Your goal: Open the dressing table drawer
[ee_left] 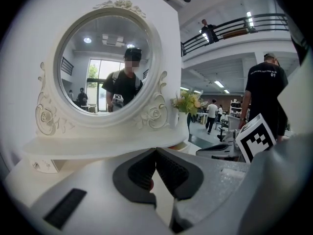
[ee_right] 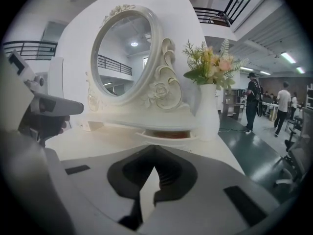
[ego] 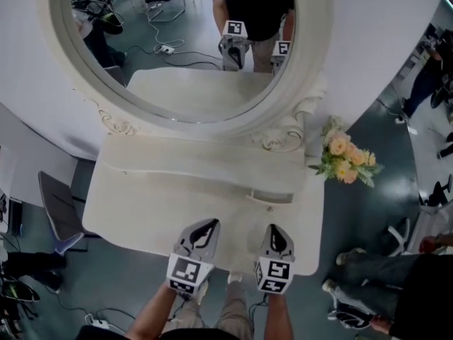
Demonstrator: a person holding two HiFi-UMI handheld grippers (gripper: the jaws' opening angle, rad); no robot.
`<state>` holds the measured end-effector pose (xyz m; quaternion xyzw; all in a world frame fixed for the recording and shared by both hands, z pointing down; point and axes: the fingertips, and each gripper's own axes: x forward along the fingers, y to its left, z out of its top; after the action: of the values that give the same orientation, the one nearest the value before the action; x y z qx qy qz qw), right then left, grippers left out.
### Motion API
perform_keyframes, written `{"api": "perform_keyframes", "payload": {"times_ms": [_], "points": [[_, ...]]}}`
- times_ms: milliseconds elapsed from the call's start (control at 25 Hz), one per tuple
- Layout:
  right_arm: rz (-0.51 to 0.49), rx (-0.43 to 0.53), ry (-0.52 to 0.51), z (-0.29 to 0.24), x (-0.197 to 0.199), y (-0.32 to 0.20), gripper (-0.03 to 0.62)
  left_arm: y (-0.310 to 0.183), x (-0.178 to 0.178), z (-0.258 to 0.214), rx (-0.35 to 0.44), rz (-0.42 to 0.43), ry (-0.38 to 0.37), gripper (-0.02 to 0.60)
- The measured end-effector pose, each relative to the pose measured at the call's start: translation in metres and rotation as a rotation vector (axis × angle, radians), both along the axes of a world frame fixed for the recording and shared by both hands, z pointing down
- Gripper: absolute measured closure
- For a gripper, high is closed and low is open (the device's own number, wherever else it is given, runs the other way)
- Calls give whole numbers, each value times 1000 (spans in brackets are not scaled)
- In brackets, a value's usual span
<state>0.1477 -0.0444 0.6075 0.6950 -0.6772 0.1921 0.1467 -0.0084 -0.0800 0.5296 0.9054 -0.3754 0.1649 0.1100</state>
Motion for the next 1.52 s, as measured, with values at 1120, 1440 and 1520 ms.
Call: {"api": "perform_keyframes", "payload": {"times_ms": [1120, 1440, 1520], "points": [[83, 263, 109, -186, -56, 122, 595, 91, -53, -131, 194, 124, 101, 578], [108, 317, 127, -211, -76, 152, 595, 118, -71, -148, 223, 153, 115, 578], [113, 325, 126, -215, -80, 157, 595, 123, -74, -150, 225, 157, 119, 578]]}}
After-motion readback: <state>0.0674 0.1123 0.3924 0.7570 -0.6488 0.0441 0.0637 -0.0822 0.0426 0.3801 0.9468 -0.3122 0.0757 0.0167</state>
